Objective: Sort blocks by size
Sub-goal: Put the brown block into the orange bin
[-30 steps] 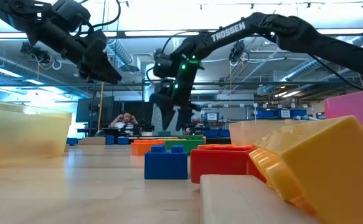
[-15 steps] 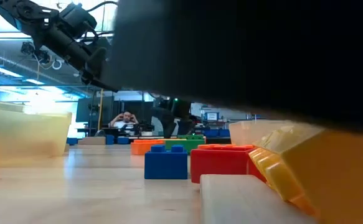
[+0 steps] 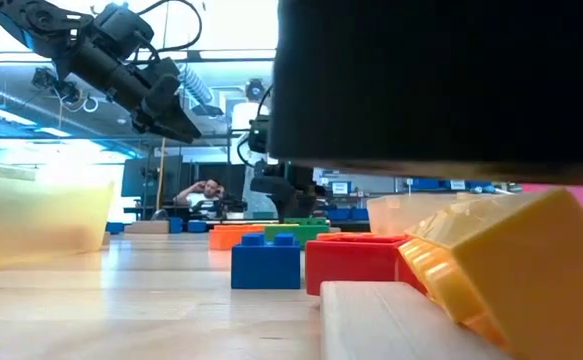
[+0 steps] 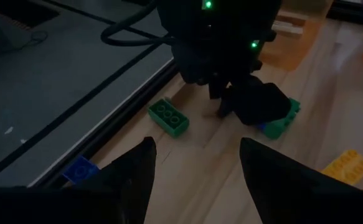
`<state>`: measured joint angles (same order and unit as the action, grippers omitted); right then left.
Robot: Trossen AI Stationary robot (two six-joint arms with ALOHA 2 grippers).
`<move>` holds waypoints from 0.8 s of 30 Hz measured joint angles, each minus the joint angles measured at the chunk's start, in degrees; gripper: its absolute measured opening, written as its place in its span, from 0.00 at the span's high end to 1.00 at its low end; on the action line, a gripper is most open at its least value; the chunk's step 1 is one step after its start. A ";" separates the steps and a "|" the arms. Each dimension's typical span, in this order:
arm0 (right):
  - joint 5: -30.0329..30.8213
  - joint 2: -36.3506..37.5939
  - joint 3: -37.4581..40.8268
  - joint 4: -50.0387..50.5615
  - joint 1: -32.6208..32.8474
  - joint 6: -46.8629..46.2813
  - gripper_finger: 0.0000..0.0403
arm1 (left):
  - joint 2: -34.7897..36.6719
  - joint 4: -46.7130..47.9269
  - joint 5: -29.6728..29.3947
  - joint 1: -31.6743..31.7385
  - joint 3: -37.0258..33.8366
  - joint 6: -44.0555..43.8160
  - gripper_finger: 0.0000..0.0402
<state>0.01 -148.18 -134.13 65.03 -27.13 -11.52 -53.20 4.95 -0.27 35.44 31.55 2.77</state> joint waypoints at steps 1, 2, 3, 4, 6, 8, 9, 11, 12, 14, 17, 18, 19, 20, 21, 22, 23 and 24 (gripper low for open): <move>0.19 0.00 0.00 -0.02 0.02 0.02 0.58 | -0.01 0.03 -0.03 0.00 0.00 0.01 0.40; 0.29 0.00 0.00 -0.02 0.04 0.11 0.58 | -0.01 -0.01 -0.03 0.00 0.00 -0.01 0.40; 0.31 0.00 0.00 -0.02 0.04 0.15 0.58 | -0.01 -0.08 -0.06 0.00 0.00 0.01 0.40; 0.37 0.00 0.00 -0.02 0.04 0.15 0.58 | -0.01 -0.07 -0.11 0.00 0.00 -0.01 0.40; 0.57 0.00 0.00 -0.05 0.15 0.15 0.58 | -0.01 -0.28 -0.11 0.00 0.00 0.01 0.40; 1.19 0.38 0.00 0.01 0.35 0.12 0.59 | -0.01 -1.15 -0.11 0.00 0.02 0.01 0.40; 1.83 0.75 0.00 -0.03 0.39 -0.06 0.60 | -0.01 -1.35 -0.11 0.00 0.02 0.01 0.40; 2.17 2.27 0.02 -0.26 0.41 -0.50 0.64 | -0.01 -1.61 -0.14 0.00 0.02 -0.01 0.40; 2.15 3.27 0.02 -0.53 0.43 -1.03 0.66 | -0.01 -1.89 -0.14 0.00 0.02 -0.01 0.40; 2.08 5.46 -0.04 -0.71 0.40 -2.22 0.70 | -0.01 -2.42 -0.14 0.00 0.02 -0.01 0.40; 2.07 8.65 -0.02 -0.63 0.37 -3.72 0.70 | -0.01 -2.40 -0.14 0.00 0.02 -0.01 0.40; 2.06 9.77 -0.02 -0.44 0.37 -3.89 0.70 | -0.01 -2.42 -0.14 0.00 0.02 -0.01 0.40; 2.08 10.95 -0.02 -0.04 0.37 -3.94 0.70 | -0.01 -2.42 -0.14 0.00 0.02 -0.01 0.40; 2.06 12.26 -0.02 0.41 0.36 -4.06 0.70 | -0.01 -2.40 -0.14 0.00 0.02 -0.01 0.40; 2.04 13.53 -0.05 1.08 0.17 -4.53 0.70 | -0.01 -2.40 -0.14 0.00 0.02 -0.01 0.40; 2.09 14.68 -0.08 2.20 0.00 -5.14 0.69 | -0.01 -2.40 -0.14 0.00 0.02 -0.01 0.40; 2.34 15.70 -0.09 3.54 -0.28 -5.76 0.68 | -0.01 -2.40 -0.14 0.00 0.02 -0.01 0.40; 3.14 16.55 -0.09 4.92 -0.69 -6.31 0.68 | -0.01 -2.38 -0.16 0.00 0.02 -0.01 0.40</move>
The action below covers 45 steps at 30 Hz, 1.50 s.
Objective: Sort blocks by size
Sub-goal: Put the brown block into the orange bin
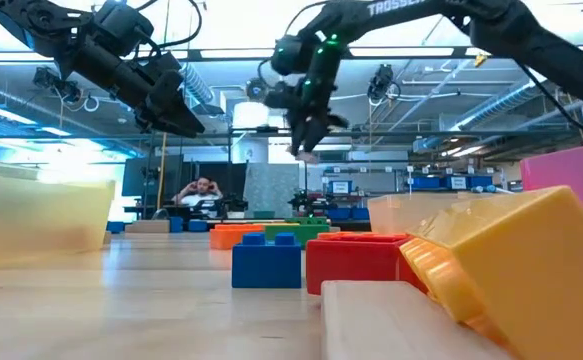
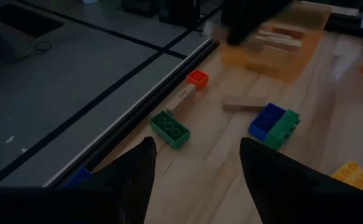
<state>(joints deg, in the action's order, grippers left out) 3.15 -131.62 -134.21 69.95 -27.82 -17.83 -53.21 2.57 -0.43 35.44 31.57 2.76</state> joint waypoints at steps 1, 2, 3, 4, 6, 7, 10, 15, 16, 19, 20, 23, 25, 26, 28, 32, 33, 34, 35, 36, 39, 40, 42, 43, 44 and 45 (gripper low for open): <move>1.18 0.76 0.00 1.40 -0.45 -0.35 0.68 | 0.00 0.00 0.00 0.00 0.00 0.00 0.40; 2.55 1.40 0.02 2.85 -0.94 -0.72 0.68 | 0.00 -0.01 0.00 0.00 0.00 0.00 0.40; 3.74 2.14 0.04 4.30 -1.48 -1.34 0.68 | 0.00 0.00 0.00 0.00 0.00 0.00 0.40; 4.81 2.81 0.04 5.88 -2.07 -1.97 0.69 | 0.00 0.02 0.00 0.00 0.00 0.00 0.40; 6.14 3.99 0.04 9.61 -3.47 -3.42 0.69 | 0.00 0.01 0.00 0.00 0.00 0.00 0.40; 6.51 4.32 0.04 11.82 -4.20 -4.07 0.69 | 0.00 0.07 0.00 0.00 0.00 0.00 0.40; 8.04 4.45 0.07 17.03 -6.49 -5.34 0.69 | 0.00 0.54 0.00 0.00 0.00 0.00 0.40; 9.27 4.49 2.33 19.94 -9.66 -7.48 0.69 | 0.00 2.07 -0.04 0.00 0.00 0.00 0.40; 9.25 4.45 3.20 19.84 -10.13 -7.84 0.69 | 0.00 2.34 -0.18 0.00 0.00 0.00 0.40; 9.25 4.47 6.75 19.30 -11.48 -8.08 0.69 | 0.00 2.29 -0.51 0.00 0.00 0.00 0.40; 9.24 4.47 8.15 19.66 -12.04 -8.09 0.69 | 0.00 2.31 -0.79 0.00 0.00 0.00 0.40; 8.61 4.47 13.86 19.83 -13.56 -10.15 0.69 | 0.00 2.40 -1.03 0.00 0.00 0.00 0.40; 7.45 4.47 17.90 19.32 -14.26 -10.59 0.69 | 0.00 2.73 -1.03 0.00 0.00 0.00 0.40; 6.75 4.47 20.00 18.18 -14.37 -10.55 0.69 | 0.00 2.83 -1.03 -0.02 0.00 0.00 0.40; 5.58 4.45 23.93 14.93 -14.13 -10.46 0.69 | 0.00 2.93 -1.07 -0.01 0.00 0.00 0.40; 4.70 4.45 29.26 8.39 -13.63 -10.67 0.68 | 0.00 2.90 -2.15 -0.02 0.00 0.00 0.40; 4.69 4.45 29.98 7.15 -13.47 -10.91 0.68 | 0.00 2.90 -2.85 -0.02 0.00 0.00 0.40; 4.69 4.45 30.56 6.18 -13.26 -11.01 0.67 | 0.00 2.89 -3.34 0.00 0.00 0.00 0.40; 4.69 4.47 30.96 5.33 -13.09 -11.08 0.66 | 0.00 2.89 -4.04 0.00 0.00 0.00 0.40; 4.69 4.47 31.19 4.45 -12.88 -11.07 0.65 | 0.00 2.88 -4.79 0.00 0.00 0.02 0.40; 4.66 4.41 31.65 3.39 -12.28 -11.17 0.61 | 0.00 2.84 -6.18 0.00 0.00 0.00 0.40; 4.70 4.41 31.63 2.85 -12.20 -11.72 0.60 | 0.00 2.84 -6.63 0.00 0.00 0.02 0.40; 4.68 4.41 31.63 2.64 -12.21 -13.06 0.57 | 0.00 2.84 -7.18 0.00 0.00 0.01 0.40; 4.77 4.41 31.63 2.67 -12.24 -13.48 0.56 | 0.00 2.83 -7.21 0.00 0.00 0.00 0.40; 5.08 4.41 31.63 2.67 -12.24 -13.62 0.55 | 0.00 2.81 -7.21 0.00 0.00 0.00 0.40; 5.49 4.41 31.63 2.75 -12.26 -13.64 0.54 | 0.00 2.82 -7.21 0.00 0.00 0.01 0.40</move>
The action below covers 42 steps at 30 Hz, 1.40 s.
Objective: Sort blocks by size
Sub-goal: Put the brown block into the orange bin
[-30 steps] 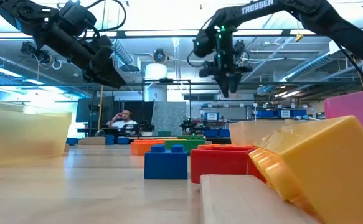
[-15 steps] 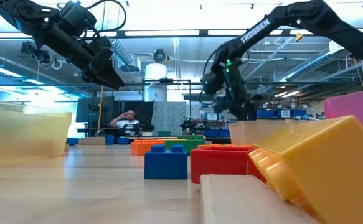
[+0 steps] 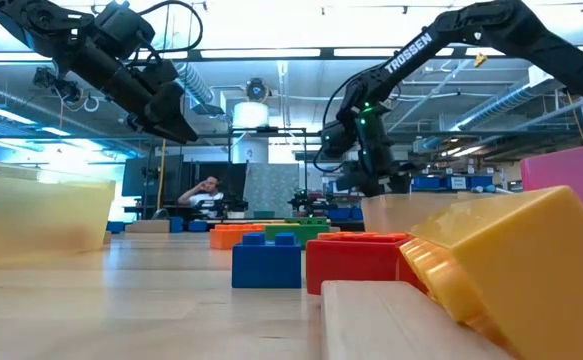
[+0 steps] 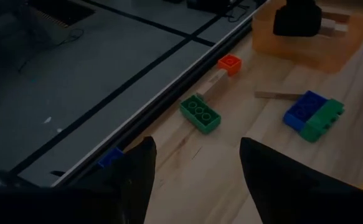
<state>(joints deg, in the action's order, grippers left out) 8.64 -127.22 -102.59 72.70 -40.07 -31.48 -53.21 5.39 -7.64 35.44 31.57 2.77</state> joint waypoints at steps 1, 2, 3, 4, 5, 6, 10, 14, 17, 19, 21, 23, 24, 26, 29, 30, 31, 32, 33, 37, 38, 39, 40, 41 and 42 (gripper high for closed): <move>0.12 0.00 0.00 0.18 0.00 0.04 0.53 | 0.00 0.00 0.00 0.00 0.00 -0.01 0.40; 0.14 0.03 0.00 0.42 -0.02 0.07 0.52 | 0.00 0.00 0.00 -0.01 0.00 -0.01 0.40; 0.25 0.15 0.00 0.58 -0.01 0.21 0.51 | 0.00 0.00 0.00 0.00 0.00 -0.01 0.40; 0.45 0.49 0.00 0.60 0.00 0.43 0.49 | 0.00 0.00 0.00 0.00 0.00 -0.01 0.40; 0.51 0.99 0.00 0.58 0.00 0.43 0.48 | 0.00 0.00 0.00 0.00 0.00 -0.01 0.40; 0.57 1.69 0.00 0.60 0.00 0.48 0.47 | 0.00 0.00 0.00 0.00 0.00 -0.01 0.40; 1.18 5.12 -0.02 0.92 0.00 1.36 0.44 | 0.00 -0.90 0.02 0.00 0.00 -0.01 0.40; 2.09 9.44 -0.04 3.27 0.66 1.19 0.44 | 0.00 -2.56 0.02 0.00 0.00 -0.01 0.40; 5.29 13.00 -0.04 5.04 2.36 1.12 0.44 | 0.02 -3.21 0.02 0.00 0.00 -0.01 0.40; 7.25 15.03 -0.01 5.38 3.88 1.50 0.45 | 0.00 -3.19 0.02 0.00 0.00 -0.01 0.40; 8.17 17.43 1.36 4.62 5.52 1.40 0.45 | 0.00 -3.19 0.02 0.00 0.00 -0.01 0.40; 8.79 20.29 4.35 2.91 7.45 0.06 0.46 | 0.00 -3.01 0.06 -0.04 0.00 -0.01 0.40; 9.39 21.89 6.21 2.08 8.58 -0.77 0.46 | 0.00 -2.83 0.21 -0.09 0.00 -0.01 0.40; 10.23 25.56 10.55 0.74 10.79 -2.65 0.47 | 0.00 -2.19 0.98 -0.43 0.00 0.06 0.40; 11.17 31.73 16.95 -0.28 14.10 -6.19 0.46 | 0.00 0.01 1.97 -1.58 0.53 1.34 0.40; 11.31 33.89 18.99 -0.41 15.10 -7.58 0.46 | 0.00 1.74 1.93 -2.14 1.27 1.51 0.40; 11.51 35.89 20.91 -0.36 16.12 -8.98 0.46 | 0.00 3.51 1.56 -2.72 2.10 1.55 0.40; 11.83 37.96 22.72 -0.41 17.08 -10.48 0.46 | 0.00 5.20 0.89 -3.31 3.04 1.59 0.40; 12.17 39.97 24.37 -0.41 18.02 -11.97 0.46 | 0.00 7.01 0.21 -3.85 3.94 1.79 0.40; 12.80 47.62 30.17 -0.58 21.69 -16.52 0.47 | 0.00 19.88 -1.17 -4.95 9.46 7.91 0.40; 12.80 49.21 31.39 -0.54 22.55 -17.15 0.47 | 0.00 23.86 -0.76 -5.04 11.08 11.02 0.40; 12.80 50.77 32.48 -0.54 23.36 -17.79 0.47 | -0.07 27.67 -0.25 -5.13 12.51 14.23 0.40; 12.80 52.25 33.43 -0.63 24.14 -18.19 0.47 | -0.37 31.51 0.07 -5.18 13.84 17.05 0.40; 12.80 53.78 34.37 -0.63 24.86 -18.48 0.47 | -0.62 35.21 0.83 -5.18 15.11 19.44 0.40; 12.80 55.02 35.23 -0.54 25.53 -18.66 0.47 | -0.72 38.68 1.78 -5.18 16.19 21.26 0.40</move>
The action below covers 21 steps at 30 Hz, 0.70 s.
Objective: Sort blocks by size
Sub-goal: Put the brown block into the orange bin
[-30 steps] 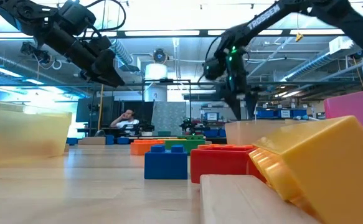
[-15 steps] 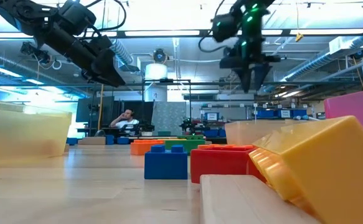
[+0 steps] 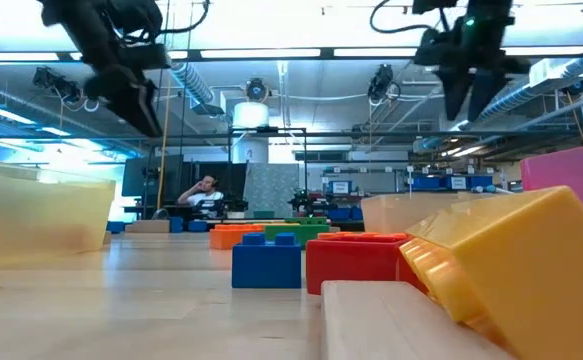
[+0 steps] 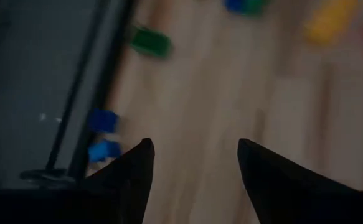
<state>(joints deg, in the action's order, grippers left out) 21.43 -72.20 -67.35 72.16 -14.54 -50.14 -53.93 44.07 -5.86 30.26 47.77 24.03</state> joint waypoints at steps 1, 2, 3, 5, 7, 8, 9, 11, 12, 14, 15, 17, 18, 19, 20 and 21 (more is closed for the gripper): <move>0.00 1.10 0.70 0.03 0.70 -0.45 0.47 | -0.02 2.99 1.21 -0.01 0.98 1.30 0.40; 0.00 2.11 1.40 -0.12 1.26 -0.87 0.47 | -0.06 5.03 2.66 -0.02 1.84 2.04 0.40; 0.00 3.13 2.14 -0.21 1.76 -1.21 0.47 | -0.07 6.30 4.06 -0.02 2.42 2.80 0.40; 0.03 4.83 3.44 -0.31 2.86 -2.24 0.47 | -0.17 9.00 7.36 -0.03 2.56 4.08 0.41; 0.53 5.94 4.63 -0.54 3.85 -2.66 0.47 | -0.33 10.68 9.85 -0.22 2.52 4.25 0.41; 0.92 6.26 5.16 -0.60 4.36 -2.71 0.48 | -0.66 11.14 10.21 -0.58 2.57 4.24 0.41; 1.41 6.58 5.68 -0.84 4.82 -2.72 0.48 | -0.99 12.04 10.20 -1.05 2.58 4.24 0.41; 1.81 7.20 6.96 -1.78 5.56 -2.72 0.48 | -1.70 13.88 9.21 -2.28 2.52 4.26 0.41; 2.04 7.42 7.68 -2.53 5.81 -2.72 0.48 | -2.08 14.07 8.36 -3.10 2.52 4.24 0.41; 2.33 7.60 9.01 -4.31 6.26 -2.72 0.47 | -3.34 15.24 6.57 -4.96 2.54 4.24 0.41; 2.50 7.63 9.62 -5.10 6.46 -2.72 0.47 | -4.12 15.64 5.97 -6.01 2.53 4.23 0.41; 2.56 7.73 10.80 -6.71 6.68 -2.46 0.47 | -5.67 16.18 4.21 -8.09 2.54 4.24 0.41; 2.56 7.75 11.41 -7.47 6.73 -2.36 0.47 | -6.45 16.77 3.04 -8.96 2.52 4.24 0.41; 2.56 7.75 11.94 -7.96 6.73 -2.36 0.47 | -7.19 16.98 1.99 -9.75 2.52 4.23 0.41; 2.54 7.75 12.32 -8.17 6.73 -2.35 0.47 | -7.92 16.96 1.25 -10.44 2.52 4.24 0.41; 2.56 7.75 12.62 -8.38 6.73 -2.33 0.47 | -8.64 17.04 0.97 -11.00 2.52 4.21 0.41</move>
<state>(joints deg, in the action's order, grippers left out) 23.99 -64.45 -54.73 63.78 -7.81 -52.47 -62.57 61.11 -4.89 19.26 50.28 28.24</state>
